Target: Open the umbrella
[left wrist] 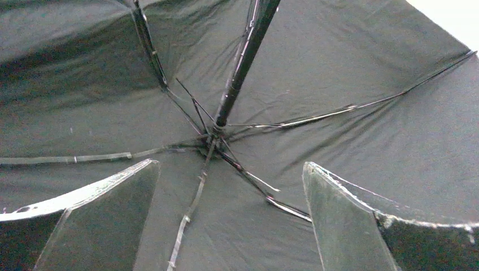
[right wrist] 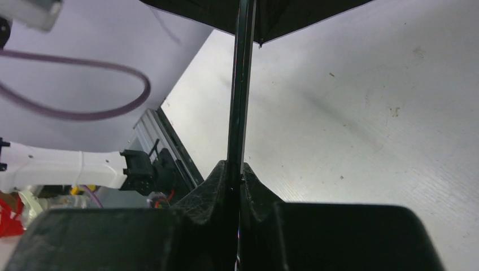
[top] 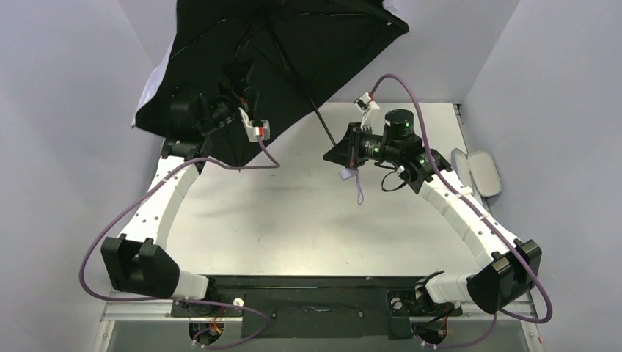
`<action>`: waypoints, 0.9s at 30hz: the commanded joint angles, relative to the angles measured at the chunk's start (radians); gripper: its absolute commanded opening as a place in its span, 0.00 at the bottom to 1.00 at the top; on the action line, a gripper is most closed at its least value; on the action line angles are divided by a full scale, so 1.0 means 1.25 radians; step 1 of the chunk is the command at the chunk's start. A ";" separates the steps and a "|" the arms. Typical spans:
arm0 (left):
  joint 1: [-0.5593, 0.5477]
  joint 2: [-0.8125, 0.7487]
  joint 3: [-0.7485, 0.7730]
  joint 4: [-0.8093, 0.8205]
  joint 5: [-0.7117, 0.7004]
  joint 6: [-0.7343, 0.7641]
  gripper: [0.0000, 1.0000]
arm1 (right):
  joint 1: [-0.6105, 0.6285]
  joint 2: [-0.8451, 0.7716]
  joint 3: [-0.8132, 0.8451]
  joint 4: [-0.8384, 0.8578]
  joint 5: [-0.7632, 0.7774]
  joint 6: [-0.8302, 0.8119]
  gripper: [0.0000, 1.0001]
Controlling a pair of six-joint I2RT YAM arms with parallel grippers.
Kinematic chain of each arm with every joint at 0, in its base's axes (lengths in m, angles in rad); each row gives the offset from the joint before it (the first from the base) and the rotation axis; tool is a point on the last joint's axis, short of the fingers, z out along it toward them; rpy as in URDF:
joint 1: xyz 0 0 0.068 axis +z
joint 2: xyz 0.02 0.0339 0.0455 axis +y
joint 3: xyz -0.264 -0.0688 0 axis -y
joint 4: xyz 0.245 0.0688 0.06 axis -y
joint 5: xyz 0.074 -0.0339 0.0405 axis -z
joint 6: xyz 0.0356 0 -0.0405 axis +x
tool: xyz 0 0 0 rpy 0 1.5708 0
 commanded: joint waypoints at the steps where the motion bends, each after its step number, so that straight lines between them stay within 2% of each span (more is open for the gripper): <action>1: -0.019 -0.065 -0.015 -0.061 0.028 -0.308 0.97 | -0.007 -0.048 -0.014 0.246 -0.007 0.106 0.00; 2: -0.022 -0.073 -0.011 -0.061 0.021 -0.360 0.97 | -0.007 -0.051 -0.022 0.273 -0.005 0.115 0.00; 4: -0.031 -0.077 0.018 -0.060 -0.002 -0.621 0.97 | -0.007 -0.055 -0.032 0.312 0.007 0.137 0.00; 5: -0.035 -0.075 0.034 -0.064 -0.005 -0.692 0.97 | -0.007 -0.057 -0.034 0.327 0.011 0.154 0.00; 6: -0.036 -0.065 0.067 -0.065 -0.011 -0.841 0.97 | -0.007 -0.058 -0.038 0.354 0.022 0.164 0.00; 7: -0.039 -0.058 0.106 -0.065 -0.012 -0.905 0.97 | -0.007 -0.059 -0.039 0.370 0.026 0.185 0.00; 8: -0.040 -0.038 0.125 -0.080 -0.014 -1.037 0.97 | -0.006 -0.059 -0.041 0.401 0.037 0.196 0.00; 9: -0.042 -0.016 0.165 -0.093 -0.012 -1.103 0.99 | -0.004 -0.057 -0.041 0.423 0.042 0.213 0.00; 10: -0.043 -0.004 0.185 -0.094 -0.010 -1.219 1.00 | -0.002 -0.057 -0.038 0.431 0.049 0.221 0.00; 14: -0.047 0.058 0.227 0.001 -0.008 -1.565 0.90 | 0.014 -0.053 -0.037 0.469 0.056 0.251 0.00; 17: -0.070 0.100 0.224 0.101 -0.044 -1.689 0.88 | 0.026 -0.053 -0.034 0.479 0.056 0.250 0.00; 27: -0.098 0.243 0.360 0.195 -0.119 -1.932 0.88 | 0.051 -0.062 -0.033 0.476 0.056 0.211 0.00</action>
